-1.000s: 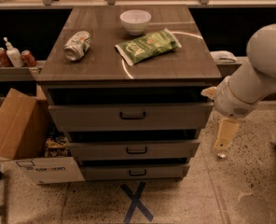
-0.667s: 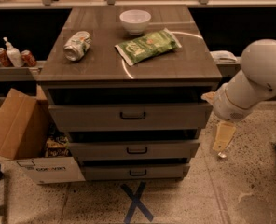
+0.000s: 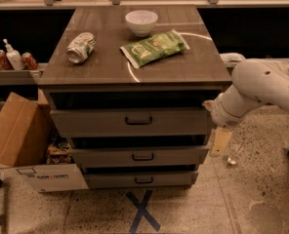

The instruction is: Open top drawer

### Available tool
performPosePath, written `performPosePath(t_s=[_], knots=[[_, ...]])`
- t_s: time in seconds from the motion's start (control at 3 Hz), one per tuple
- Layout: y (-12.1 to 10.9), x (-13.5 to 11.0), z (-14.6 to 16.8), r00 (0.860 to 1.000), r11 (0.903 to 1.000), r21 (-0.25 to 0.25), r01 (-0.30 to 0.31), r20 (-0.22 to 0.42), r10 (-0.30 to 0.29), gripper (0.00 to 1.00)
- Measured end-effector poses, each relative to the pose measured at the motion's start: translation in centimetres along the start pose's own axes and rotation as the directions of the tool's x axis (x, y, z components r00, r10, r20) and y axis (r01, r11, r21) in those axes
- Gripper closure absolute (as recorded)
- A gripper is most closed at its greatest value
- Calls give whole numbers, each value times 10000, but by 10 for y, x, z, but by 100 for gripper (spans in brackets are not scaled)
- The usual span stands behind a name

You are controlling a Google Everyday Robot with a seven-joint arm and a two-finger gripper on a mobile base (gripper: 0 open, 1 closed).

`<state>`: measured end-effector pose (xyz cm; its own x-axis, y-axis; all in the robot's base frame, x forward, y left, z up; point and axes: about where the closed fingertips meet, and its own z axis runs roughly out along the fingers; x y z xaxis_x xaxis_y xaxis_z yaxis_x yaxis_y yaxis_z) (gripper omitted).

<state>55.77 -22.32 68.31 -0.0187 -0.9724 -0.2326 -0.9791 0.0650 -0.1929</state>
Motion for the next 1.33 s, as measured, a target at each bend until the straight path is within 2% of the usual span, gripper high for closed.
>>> performPosePath(t_s=[0.67, 1.0, 1.33], knots=[[-46, -21, 30, 9948, 9944, 384, 987, -274, -977, 0], [-51, -22, 51, 9951, 9950, 110, 988, -87, -987, 18], [-38, -28, 56, 9939, 9941, -24, 1087, 175, -1086, 41]])
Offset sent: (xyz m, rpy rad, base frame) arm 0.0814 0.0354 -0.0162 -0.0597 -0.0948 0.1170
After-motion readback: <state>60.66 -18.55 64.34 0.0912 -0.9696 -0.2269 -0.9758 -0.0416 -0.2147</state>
